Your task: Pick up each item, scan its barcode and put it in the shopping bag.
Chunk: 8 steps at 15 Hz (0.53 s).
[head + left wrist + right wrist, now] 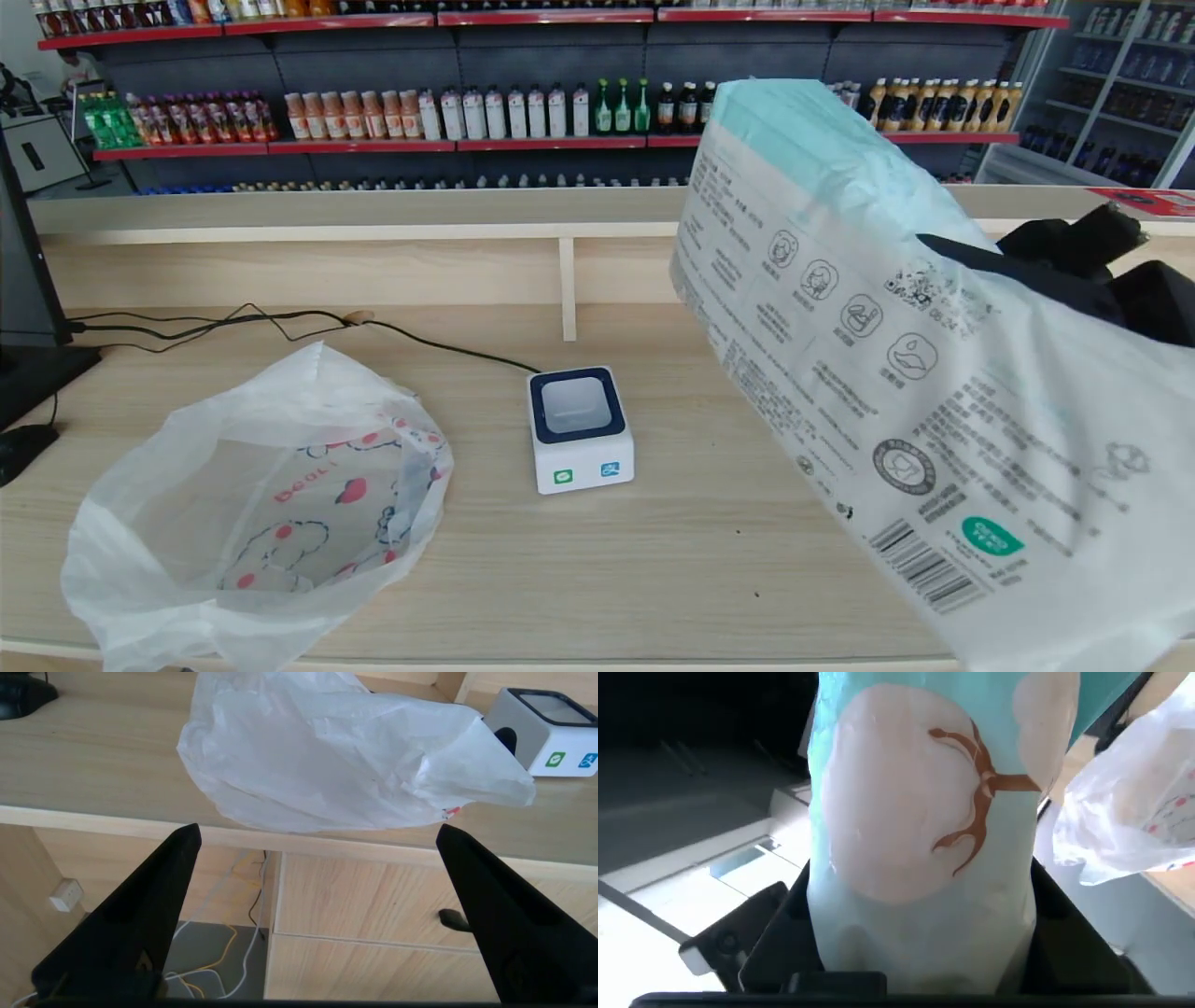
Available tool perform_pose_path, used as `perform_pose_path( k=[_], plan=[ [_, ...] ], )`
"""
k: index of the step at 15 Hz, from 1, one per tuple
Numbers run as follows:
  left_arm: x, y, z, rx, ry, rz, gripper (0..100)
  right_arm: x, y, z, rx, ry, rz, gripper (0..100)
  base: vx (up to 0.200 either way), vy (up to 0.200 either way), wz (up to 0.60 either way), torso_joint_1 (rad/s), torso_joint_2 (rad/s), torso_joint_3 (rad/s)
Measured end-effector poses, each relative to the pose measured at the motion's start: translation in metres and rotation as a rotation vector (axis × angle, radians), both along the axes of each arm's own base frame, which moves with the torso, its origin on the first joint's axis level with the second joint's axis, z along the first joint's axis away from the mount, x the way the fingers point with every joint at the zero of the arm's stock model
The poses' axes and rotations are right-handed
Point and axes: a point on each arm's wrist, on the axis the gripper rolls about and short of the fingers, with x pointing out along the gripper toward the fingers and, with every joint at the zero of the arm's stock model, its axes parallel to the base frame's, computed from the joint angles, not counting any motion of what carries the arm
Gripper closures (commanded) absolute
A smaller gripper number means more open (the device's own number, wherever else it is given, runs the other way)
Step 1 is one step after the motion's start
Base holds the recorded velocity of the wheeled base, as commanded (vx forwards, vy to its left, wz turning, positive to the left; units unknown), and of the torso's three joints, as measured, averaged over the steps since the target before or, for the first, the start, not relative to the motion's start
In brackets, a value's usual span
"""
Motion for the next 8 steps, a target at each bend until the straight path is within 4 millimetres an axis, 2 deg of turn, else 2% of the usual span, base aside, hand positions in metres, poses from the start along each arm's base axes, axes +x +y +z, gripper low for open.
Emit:
perform_pose_path(
  k=[2, 5, 6, 8],
  plan=[
    [0.0, 0.0, 0.0, 0.0, 0.0, 0.0, 0, -0.001, -0.003, -0.012, -0.086, -0.188, -0.094, 100, 0.0, 0.0, 0.0, 0.0, 0.0, 0.0],
    [0.0, 0.0, 0.0, 0.0, 0.0, 0.0, 0, -0.003, -0.012, -0.042, -0.273, -0.492, -0.255, 100, 0.0, 0.0, 0.0, 0.0, 0.0, 0.0],
    [0.0, 0.0, 0.0, 0.0, 0.0, 0.0, 0, -0.003, -0.016, -0.05, -0.318, -0.53, -0.284, 100, 0.0, 0.0, 0.0, 0.0, 0.0, 0.0],
    [0.0, 0.0, 0.0, 0.0, 0.0, 0.0, 0, 0.001, -0.023, -0.053, -0.363, -0.596, -0.356, 100, 0.0, 0.0, 0.0, 0.0, 0.0, 0.0]
  ],
)
